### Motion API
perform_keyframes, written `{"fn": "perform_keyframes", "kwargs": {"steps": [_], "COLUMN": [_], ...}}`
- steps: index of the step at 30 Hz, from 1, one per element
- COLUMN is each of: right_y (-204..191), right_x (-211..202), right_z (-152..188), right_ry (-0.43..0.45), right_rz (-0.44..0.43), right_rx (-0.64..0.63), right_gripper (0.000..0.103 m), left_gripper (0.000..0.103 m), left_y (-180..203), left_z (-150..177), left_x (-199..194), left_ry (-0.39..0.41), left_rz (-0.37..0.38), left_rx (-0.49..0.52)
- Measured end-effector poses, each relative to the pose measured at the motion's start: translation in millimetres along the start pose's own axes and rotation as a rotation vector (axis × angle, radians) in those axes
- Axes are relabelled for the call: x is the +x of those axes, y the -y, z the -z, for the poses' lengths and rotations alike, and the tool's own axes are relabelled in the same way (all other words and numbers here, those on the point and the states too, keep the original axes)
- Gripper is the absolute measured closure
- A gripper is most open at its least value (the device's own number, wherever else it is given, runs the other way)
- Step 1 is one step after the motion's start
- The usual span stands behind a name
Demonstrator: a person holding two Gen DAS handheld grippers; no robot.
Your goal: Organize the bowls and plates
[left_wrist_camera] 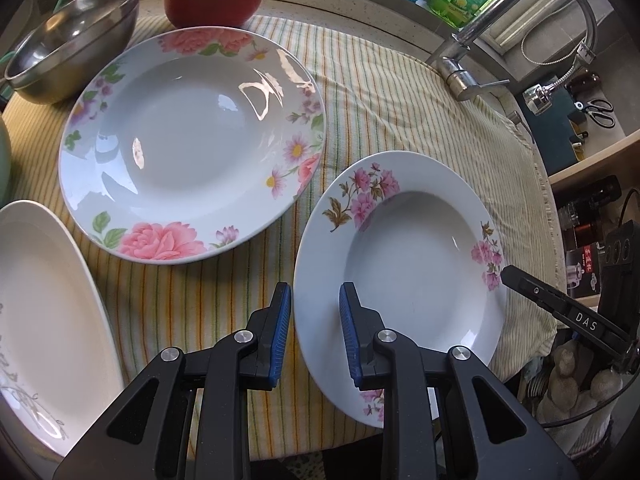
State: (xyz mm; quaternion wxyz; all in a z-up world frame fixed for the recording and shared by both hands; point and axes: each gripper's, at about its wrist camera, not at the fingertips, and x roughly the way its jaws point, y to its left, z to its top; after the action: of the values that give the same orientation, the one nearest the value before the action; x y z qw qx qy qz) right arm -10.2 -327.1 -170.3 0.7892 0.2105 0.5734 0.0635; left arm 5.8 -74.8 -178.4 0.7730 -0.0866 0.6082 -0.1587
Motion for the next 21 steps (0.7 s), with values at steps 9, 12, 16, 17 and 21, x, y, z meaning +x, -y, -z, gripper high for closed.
{"fn": "perform_keyframes", "kwargs": {"steps": [9,12,16,17,21], "right_y": [-19.8,-30.4,-47.8,-52.0,-75.2], "right_x": [-14.1,-16.6,-18.1,-18.5,-16.2], "right_z": [-15.7,-21.4,-29.9,-32.3,-40.4], "right_ry": [0.042,0.056,0.075,0.082,0.094], "right_rz": [0.004,0.001,-0.012,-0.021,-0.036], "right_rx": [-0.047,-0.074,-0.107,-0.113,-0.170], "right_gripper": [0.083,0.082,0.082,0.081,0.081], "left_gripper": [0.080,0.080,0.080,0.080,0.080], "left_y": [-6.9,-12.0,-26.2,-30.6,-55.7], "left_z": [-2.7,-2.3,-4.5,-5.8,-12.9], "left_x": [-20.6,-28.4,-42.3,-45.7,-57.4], "left_ry": [0.039,0.057,0.092,0.102,0.138], "left_rz": [0.020,0.020,0.022,0.018,-0.008], "left_rx": [-0.012,-0.024,-0.063,-0.073,-0.120]}}
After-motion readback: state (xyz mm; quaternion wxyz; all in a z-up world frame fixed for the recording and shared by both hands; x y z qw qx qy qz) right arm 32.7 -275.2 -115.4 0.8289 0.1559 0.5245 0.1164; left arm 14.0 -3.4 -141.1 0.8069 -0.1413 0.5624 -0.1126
